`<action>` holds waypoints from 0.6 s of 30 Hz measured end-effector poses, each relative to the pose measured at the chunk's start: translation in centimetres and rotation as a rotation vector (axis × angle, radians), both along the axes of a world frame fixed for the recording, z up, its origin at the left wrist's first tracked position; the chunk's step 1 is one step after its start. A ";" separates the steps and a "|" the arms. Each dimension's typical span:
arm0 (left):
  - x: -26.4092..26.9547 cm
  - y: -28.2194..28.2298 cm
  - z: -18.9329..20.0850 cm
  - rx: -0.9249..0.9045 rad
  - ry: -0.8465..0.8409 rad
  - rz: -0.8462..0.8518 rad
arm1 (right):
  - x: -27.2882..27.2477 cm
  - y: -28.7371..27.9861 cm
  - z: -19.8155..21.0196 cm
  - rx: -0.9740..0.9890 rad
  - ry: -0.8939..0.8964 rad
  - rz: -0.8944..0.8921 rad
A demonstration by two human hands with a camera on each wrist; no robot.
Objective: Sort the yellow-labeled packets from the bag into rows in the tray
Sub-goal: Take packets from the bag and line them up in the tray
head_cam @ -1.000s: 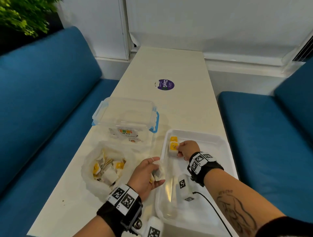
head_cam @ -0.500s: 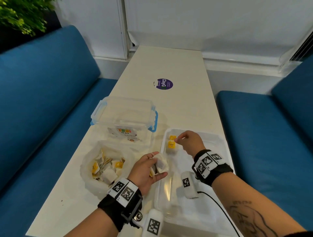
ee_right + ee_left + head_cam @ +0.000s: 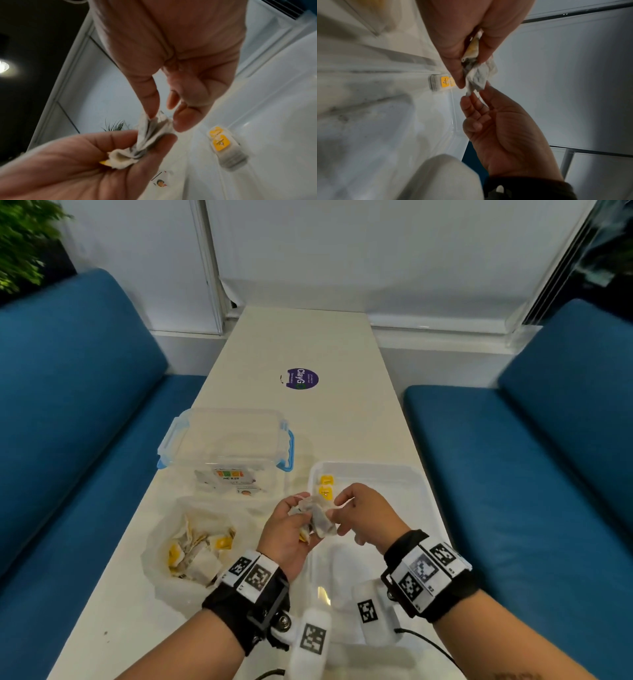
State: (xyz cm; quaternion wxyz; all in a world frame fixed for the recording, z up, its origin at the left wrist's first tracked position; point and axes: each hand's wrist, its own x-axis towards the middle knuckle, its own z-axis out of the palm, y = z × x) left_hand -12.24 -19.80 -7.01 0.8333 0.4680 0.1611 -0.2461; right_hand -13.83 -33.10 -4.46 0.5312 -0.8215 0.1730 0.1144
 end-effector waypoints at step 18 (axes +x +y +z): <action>-0.7 0.3 -0.9 0.079 0.063 0.084 | -2.0 1.0 0.1 0.115 0.073 0.025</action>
